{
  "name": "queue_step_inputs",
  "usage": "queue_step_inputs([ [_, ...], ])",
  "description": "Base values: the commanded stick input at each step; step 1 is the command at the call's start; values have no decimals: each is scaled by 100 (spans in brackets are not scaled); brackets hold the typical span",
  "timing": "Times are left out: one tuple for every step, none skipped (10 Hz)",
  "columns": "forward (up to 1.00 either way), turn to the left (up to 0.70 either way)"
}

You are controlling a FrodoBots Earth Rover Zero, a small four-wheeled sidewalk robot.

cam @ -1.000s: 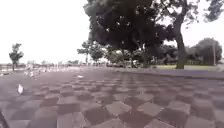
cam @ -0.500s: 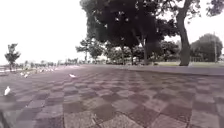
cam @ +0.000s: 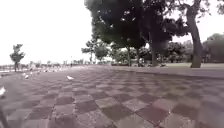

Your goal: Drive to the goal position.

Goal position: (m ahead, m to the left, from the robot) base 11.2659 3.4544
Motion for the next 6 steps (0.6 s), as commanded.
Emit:
queue_step_inputs([
  [100,38],
  [100,9],
  [100,0],
  [100,0],
  [100,0],
  [100,0],
])
